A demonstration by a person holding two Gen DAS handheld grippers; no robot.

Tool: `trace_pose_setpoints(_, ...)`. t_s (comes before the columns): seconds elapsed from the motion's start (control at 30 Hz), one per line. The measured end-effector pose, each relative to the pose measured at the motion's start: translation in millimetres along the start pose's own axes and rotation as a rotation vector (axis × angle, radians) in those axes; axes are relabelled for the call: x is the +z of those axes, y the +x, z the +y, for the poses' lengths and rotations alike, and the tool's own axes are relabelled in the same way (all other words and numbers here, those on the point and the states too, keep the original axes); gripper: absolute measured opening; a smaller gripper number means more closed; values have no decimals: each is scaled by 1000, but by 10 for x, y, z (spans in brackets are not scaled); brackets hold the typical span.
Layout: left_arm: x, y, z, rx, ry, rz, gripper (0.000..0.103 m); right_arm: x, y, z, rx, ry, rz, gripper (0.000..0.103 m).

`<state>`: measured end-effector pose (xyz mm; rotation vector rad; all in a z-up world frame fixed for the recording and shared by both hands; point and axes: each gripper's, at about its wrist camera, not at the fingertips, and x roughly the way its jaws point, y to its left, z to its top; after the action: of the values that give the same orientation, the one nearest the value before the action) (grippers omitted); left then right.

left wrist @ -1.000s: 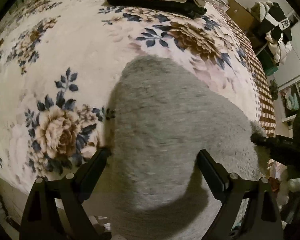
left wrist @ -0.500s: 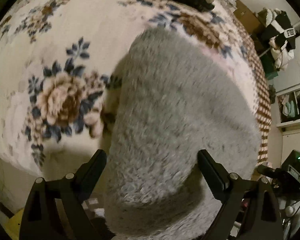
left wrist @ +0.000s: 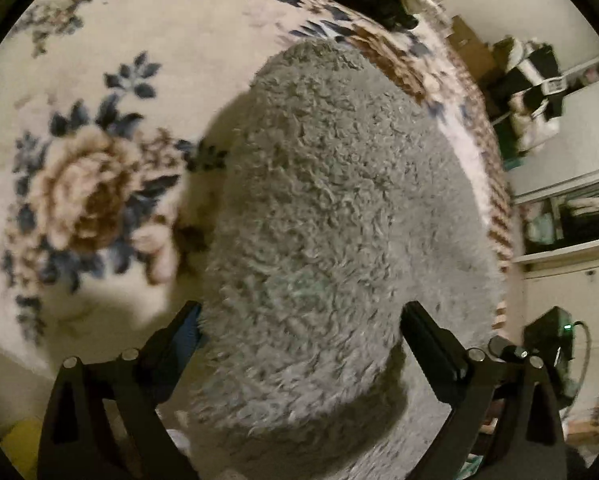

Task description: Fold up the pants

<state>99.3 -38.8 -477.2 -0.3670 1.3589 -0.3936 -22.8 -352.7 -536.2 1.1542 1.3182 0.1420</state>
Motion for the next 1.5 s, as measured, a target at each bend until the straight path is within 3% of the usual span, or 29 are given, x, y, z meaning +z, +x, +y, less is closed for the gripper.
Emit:
trace_pose_setpoints(0.17, 78, 197, 113, -76, -35, 9, 102, 39, 414, 18, 12, -4, 83, 102)
trace_pose_setpoints(0.27, 103, 183, 102, -96, -36, 1, 102, -33, 491, 169, 46, -36, 61, 101)
trace_pose_setpoints(0.37, 121, 139, 99, -112, -48, -12, 102, -128, 504, 418, 41, -100, 26, 84)
trace_pose_setpoints(0.47, 152, 108, 95, -121, -55, -17, 91, -161, 522, 475, 28, -85, -9, 64)
trace_pose_setpoints(0.5, 134, 74, 95, -129, -56, -22, 79, -175, 508, 467, 29, -70, -21, 60)
trace_pose_setpoints(0.53, 142, 51, 78, -135, -53, -23, 67, -214, 459, 448, 30, -68, -28, 57)
trace_pose_setpoints(0.63, 169, -64, -33, -139, -26, -36, 55, -272, 355, 538, 15, -96, -48, 52)
trace_pose_setpoints(0.73, 191, -212, -154, -147, -5, -47, 50, -293, 181, 618, 8, -117, -71, 50)
trace_pose_setpoints(0.97, 434, -754, -467, -170, 6, -103, 49, -241, -389, 1002, 35, -152, -116, 50)
trace_pose_setpoints(1.13, 928, -1108, -801, -193, 32, -160, 49, 43, -750, 1586, 46, -204, -161, 50)
trace_pose_setpoints(1.27, 1551, -1233, -1015, -222, 46, -207, 49, 531, -921, 2167, 35, -249, -224, 50)
trace_pose_setpoints(1.5, 3208, -1120, -1025, -275, 46, -280, 50, 1896, -573, 3315, 26, -294, -336, 50)
